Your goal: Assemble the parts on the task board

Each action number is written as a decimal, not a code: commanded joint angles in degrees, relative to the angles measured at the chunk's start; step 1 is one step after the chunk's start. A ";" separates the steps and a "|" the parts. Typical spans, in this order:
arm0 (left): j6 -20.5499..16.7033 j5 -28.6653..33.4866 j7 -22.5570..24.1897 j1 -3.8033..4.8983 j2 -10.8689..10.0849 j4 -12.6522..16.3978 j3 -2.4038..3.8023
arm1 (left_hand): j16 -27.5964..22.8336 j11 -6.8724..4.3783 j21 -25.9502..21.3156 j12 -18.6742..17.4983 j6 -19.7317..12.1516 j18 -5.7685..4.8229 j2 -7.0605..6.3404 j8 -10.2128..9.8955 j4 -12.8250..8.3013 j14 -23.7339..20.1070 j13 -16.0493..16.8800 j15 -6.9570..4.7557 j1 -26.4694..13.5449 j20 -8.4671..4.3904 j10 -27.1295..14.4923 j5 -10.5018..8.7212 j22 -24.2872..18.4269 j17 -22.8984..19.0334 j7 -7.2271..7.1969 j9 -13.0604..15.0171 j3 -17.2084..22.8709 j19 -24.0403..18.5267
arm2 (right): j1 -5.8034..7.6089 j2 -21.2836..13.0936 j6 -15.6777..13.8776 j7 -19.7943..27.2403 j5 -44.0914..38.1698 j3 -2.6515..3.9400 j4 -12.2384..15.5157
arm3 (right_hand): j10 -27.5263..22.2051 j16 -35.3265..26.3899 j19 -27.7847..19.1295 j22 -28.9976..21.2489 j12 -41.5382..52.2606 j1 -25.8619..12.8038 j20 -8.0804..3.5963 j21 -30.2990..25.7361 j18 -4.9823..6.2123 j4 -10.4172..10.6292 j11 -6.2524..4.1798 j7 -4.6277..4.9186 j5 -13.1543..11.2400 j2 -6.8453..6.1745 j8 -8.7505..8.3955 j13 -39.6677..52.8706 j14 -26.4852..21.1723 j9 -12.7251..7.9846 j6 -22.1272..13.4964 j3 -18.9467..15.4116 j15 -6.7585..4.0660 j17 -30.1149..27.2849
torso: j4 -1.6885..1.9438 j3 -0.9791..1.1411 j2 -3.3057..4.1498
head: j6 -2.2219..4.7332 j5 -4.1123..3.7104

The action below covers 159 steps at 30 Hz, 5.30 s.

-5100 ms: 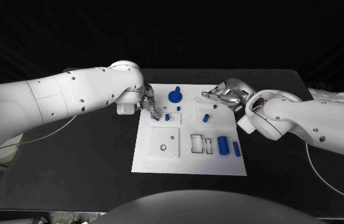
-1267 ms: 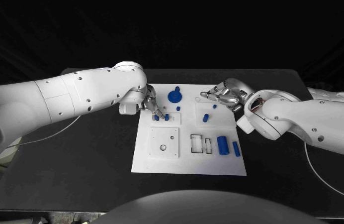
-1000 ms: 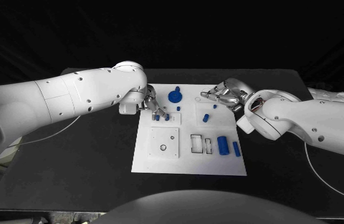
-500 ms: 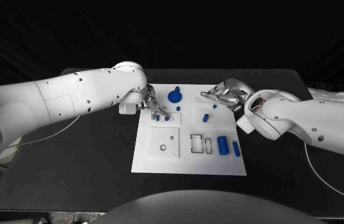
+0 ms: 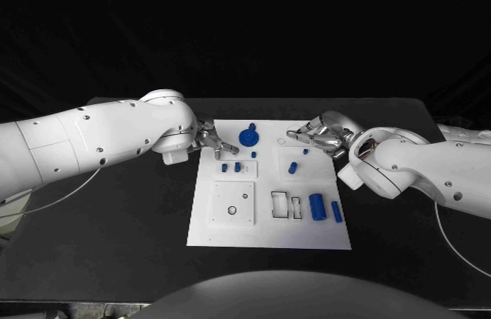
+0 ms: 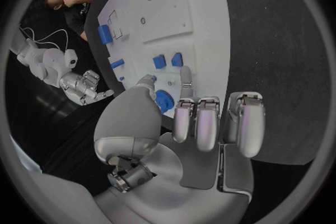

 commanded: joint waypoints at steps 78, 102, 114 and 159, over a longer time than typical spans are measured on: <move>-15.79 -31.54 37.62 -7.28 8.23 -9.48 -0.68 | 0.15 3.90 0.14 -86.09 2.09 -0.85 -0.32 -18.15 -0.45 5.96 -71.42 2.67 41.35 2.59 -22.31 -12.90 15.10 15.09 3.32 -34.41 14.98 5.93 | -0.09 -0.28 -6.05 9.91 2.09 -0.01 -1.15 | 6.01 0.23 5.90 15.07 -0.28 1.70 -0.50 0.26 -0.81 0.17 -0.69 -1.10 0.36 1.47 3.18 15.03 5.87 1.07 0.70 -3.60 -0.60 15.09 | 0.00 -0.07 0.01 | 0.00 0.01; -13.30 -32.49 37.18 -7.36 9.88 -10.92 -0.68 | 0.15 3.89 0.14 -85.93 2.46 -0.85 0.17 -17.96 -0.50 5.96 -71.39 2.87 41.92 2.57 -22.04 -12.91 15.10 15.09 3.36 -34.79 16.59 5.93 | -0.08 -0.31 -5.80 9.56 2.10 0.00 -0.75 | 6.01 0.23 5.90 15.07 -0.28 1.67 -0.49 0.26 -0.81 0.20 -0.66 -1.07 0.32 1.55 3.15 15.03 5.87 1.05 0.57 -3.67 -0.58 15.09 | -0.01 -0.03 0.03 | 0.00 -0.11; -12.22 -33.77 37.01 -7.36 9.93 -11.09 -0.68 | 0.15 3.85 0.14 -85.83 2.76 -0.85 -0.03 -17.86 -0.58 5.96 -71.37 2.86 42.15 2.56 -21.74 -12.94 15.10 15.09 3.32 -34.86 16.98 5.93 | -0.08 -0.33 -5.72 9.43 2.47 0.00 -0.73 | 6.01 0.23 5.90 15.07 -0.28 1.64 -0.49 0.26 -0.81 0.22 -0.64 -1.05 0.29 1.57 3.16 15.03 5.87 1.05 0.53 -3.72 -0.57 15.09 | -0.03 -0.02 -0.03 | 0.00 -0.06; -17.05 -35.44 39.89 -7.39 9.73 -11.14 -0.62 | 0.15 3.83 0.14 -84.72 8.29 -0.85 0.17 -15.87 -0.84 5.96 -71.33 3.00 43.11 2.60 -14.91 -13.04 15.10 15.09 3.65 -34.64 21.39 5.93 | -0.08 -0.14 -5.08 9.03 2.76 0.00 -0.69 | 6.01 0.23 5.90 15.07 -0.28 1.42 -0.47 0.26 -0.81 0.34 -0.61 -1.02 0.24 1.64 3.18 15.03 5.87 1.05 0.44 -3.92 -0.54 15.09 | 0.00 0.00 -0.04 | 0.00 -0.38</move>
